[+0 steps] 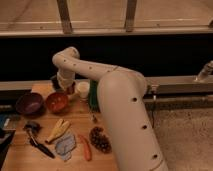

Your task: Stack cups into tray

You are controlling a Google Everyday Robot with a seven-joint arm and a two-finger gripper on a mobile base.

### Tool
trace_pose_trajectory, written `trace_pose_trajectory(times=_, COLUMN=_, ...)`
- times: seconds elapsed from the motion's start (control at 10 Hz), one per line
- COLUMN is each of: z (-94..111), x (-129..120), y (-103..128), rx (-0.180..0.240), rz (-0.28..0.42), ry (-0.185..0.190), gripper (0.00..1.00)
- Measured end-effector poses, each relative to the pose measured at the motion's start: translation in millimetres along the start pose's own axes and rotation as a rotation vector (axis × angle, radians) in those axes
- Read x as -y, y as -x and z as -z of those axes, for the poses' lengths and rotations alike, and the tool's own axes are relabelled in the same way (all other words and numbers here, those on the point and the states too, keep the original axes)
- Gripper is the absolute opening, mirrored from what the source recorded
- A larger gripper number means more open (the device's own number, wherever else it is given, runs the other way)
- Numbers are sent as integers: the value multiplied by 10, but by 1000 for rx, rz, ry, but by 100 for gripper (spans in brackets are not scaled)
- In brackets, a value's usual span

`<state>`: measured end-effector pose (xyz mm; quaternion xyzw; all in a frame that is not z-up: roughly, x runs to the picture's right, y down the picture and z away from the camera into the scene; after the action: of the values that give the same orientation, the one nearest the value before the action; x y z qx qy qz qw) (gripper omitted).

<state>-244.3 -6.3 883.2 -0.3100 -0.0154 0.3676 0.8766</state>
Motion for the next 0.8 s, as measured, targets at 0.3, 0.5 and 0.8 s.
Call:
trace_pose_trajectory(times=0.3, z=160, x=17, y=6, rx=2, rz=2, ry=-51, gripper=14)
trace_pose_trajectory(times=0.5, z=473, x=70, y=52, rx=24, rz=0, ry=-103, gripper=14)
trace_pose_trajectory(times=0.8, z=854, x=137, y=127, rx=53, rz=0, ry=-169, gripper=14)
